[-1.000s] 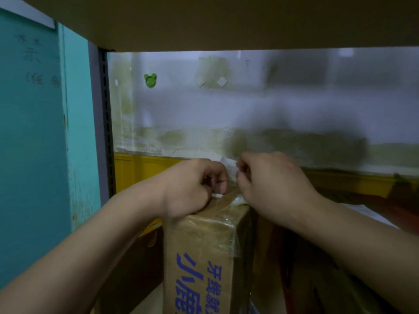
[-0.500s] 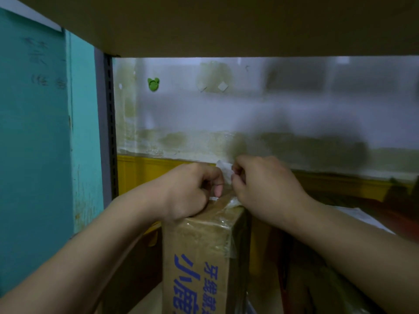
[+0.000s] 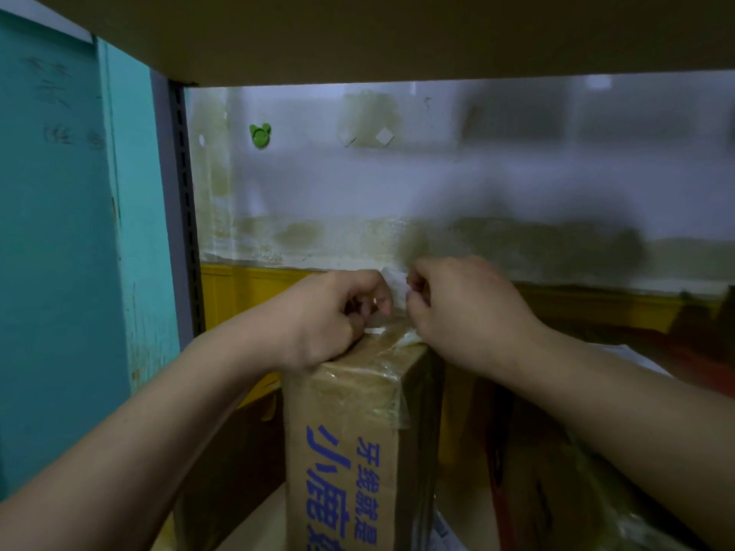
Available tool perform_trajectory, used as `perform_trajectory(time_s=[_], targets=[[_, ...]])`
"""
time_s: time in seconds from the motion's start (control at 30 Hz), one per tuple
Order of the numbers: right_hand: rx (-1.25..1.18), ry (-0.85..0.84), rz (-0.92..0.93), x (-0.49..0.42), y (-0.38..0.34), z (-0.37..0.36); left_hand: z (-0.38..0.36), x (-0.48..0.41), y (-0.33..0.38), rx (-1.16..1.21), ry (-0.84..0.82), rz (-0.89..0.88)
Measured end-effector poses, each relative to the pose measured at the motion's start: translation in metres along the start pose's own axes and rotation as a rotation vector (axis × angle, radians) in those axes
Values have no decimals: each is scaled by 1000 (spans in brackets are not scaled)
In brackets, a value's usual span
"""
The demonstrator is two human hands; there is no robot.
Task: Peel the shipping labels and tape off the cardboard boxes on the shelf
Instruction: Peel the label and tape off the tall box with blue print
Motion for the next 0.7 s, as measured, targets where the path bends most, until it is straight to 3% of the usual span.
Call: perform_trajectory(time_s=[0.7], targets=[[-19, 4, 5, -1, 2, -2, -2, 2, -1, 45, -18, 21]])
Point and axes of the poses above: each hand's wrist, its own x-axis away from the middle knuckle, its own z-axis out of the back of the hand, y = z × x, the point moved 9 cm from there along -x, towards the middle knuckle, and after that the axes turned 14 degrees about -x, right-handed, at the moved point
